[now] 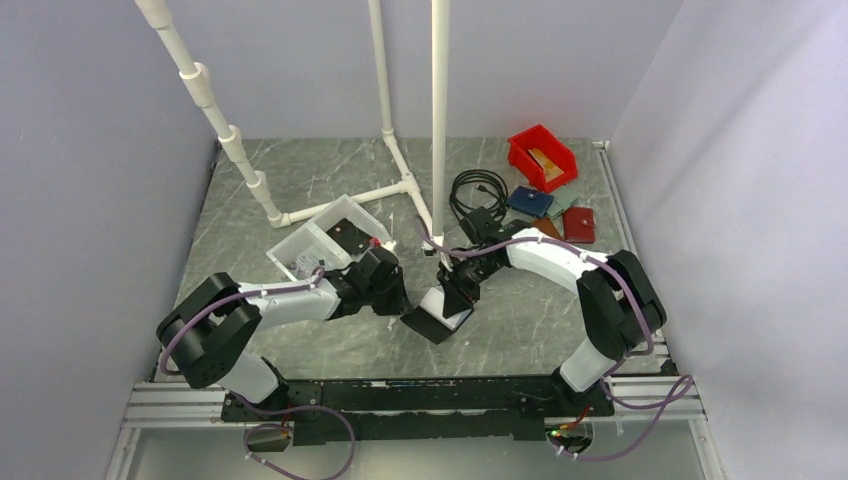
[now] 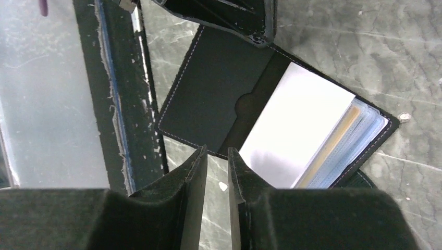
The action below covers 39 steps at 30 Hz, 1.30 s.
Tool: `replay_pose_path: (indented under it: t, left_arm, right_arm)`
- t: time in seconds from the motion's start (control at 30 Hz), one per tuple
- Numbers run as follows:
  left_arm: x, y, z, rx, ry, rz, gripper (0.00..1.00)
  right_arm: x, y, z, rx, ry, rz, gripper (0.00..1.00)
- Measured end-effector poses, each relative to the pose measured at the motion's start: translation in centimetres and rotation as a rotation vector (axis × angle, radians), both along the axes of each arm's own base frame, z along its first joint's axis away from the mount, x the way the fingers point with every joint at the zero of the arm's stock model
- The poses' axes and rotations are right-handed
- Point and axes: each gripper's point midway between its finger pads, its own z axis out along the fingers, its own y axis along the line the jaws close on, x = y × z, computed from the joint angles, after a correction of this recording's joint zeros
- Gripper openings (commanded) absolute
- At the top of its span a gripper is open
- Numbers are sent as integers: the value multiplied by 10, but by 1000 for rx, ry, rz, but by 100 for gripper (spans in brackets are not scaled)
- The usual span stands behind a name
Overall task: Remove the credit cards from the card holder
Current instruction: Open the card holder at the center of the board.
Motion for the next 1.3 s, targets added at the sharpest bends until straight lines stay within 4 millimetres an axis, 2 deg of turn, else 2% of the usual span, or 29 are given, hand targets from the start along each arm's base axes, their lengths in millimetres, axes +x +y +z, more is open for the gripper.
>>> replay_pose_path:
  t: [0.23, 0.47, 0.6, 0.9, 1.3]
  left_arm:
    - [-3, 13, -13, 110, 38, -14, 26]
    - [-4, 17, -15, 125, 43, -10, 26]
    - [-5, 16, -15, 115, 42, -14, 28]
    - [-8, 11, -14, 81, 47, -39, 28]
    - [-10, 9, -14, 67, 52, -50, 29]
  right_arm:
    - [7, 2, -13, -70, -62, -15, 22]
    - [8, 0, -14, -76, -73, -9, 30]
    - [8, -2, -10, -58, -66, -7, 32]
    - [23, -14, -8, -83, -95, -71, 39]
    - [24, -16, -12, -110, -99, -79, 40]
